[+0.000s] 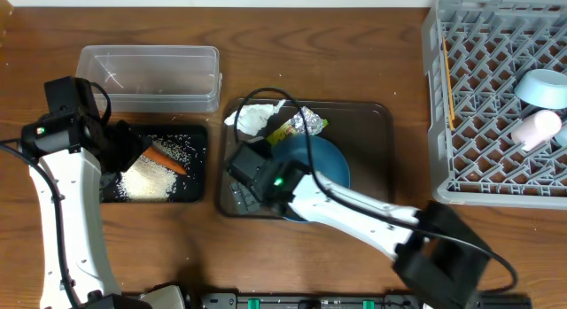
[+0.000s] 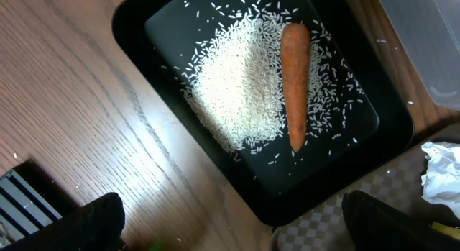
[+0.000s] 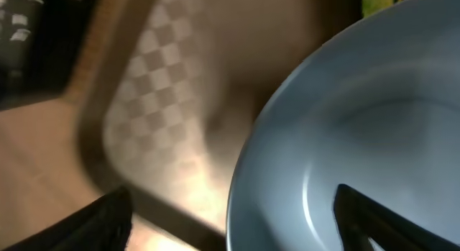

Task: Sort waste into correct bins and load items into the dishwasher rack
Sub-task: 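Grasp the teal plate rim with the right gripper and lift it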

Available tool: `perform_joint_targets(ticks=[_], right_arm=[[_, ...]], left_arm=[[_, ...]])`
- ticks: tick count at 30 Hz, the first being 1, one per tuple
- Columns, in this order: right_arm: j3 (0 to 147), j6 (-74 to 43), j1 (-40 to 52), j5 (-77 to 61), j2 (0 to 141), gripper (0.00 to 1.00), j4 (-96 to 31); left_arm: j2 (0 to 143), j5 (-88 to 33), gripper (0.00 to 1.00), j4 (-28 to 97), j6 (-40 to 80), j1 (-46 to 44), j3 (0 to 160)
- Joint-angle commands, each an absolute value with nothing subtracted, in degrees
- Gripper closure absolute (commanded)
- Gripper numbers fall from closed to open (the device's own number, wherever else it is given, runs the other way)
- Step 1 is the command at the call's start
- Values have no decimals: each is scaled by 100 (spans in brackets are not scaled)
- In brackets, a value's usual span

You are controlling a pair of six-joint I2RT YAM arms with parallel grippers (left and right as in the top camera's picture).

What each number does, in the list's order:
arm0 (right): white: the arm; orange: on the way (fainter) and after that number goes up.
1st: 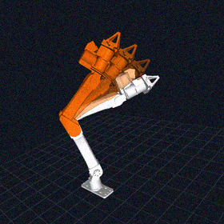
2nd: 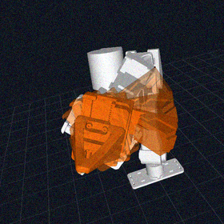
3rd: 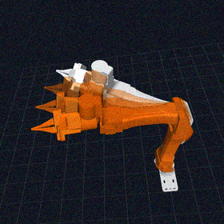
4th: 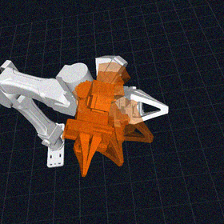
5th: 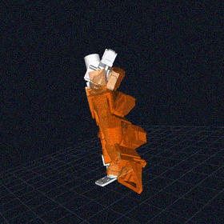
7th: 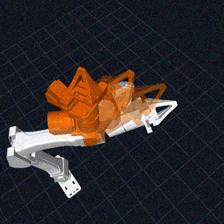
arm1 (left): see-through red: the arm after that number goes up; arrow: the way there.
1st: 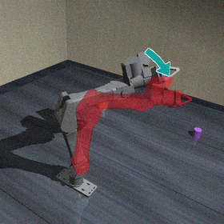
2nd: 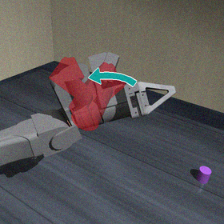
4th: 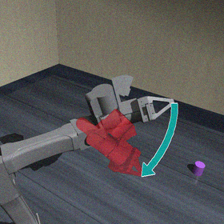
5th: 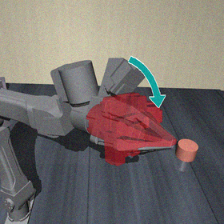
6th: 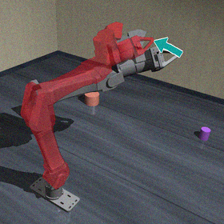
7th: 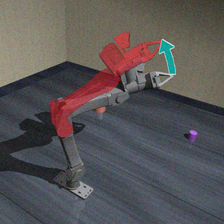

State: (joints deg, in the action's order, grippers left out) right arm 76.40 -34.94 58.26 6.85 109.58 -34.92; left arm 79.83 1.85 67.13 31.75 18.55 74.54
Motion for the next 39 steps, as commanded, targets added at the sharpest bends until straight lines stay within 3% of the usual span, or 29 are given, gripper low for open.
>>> perform_joint_targets(ticks=[1, 6, 16, 39], right_arm=[[7638, -3616, 5870, 1055, 11163, 18, -3378], [7638, -3640, 5872, 1057, 11319, 38, -3275], [7636, -3896, 5931, 1450, 11542, 53, -3321], [7627, -4136, 6241, 1973, 11843, 53, -3341]], left_arm=[[7983, 215, 0, 6744, 3245, 1874, 7491], [7983, 215, 0, 6744, 3245, 1874, 7491], [7983, 215, 0, 6744, 3245, 1874, 7491], [7983, 215, 0, 6744, 3245, 1874, 7491]])
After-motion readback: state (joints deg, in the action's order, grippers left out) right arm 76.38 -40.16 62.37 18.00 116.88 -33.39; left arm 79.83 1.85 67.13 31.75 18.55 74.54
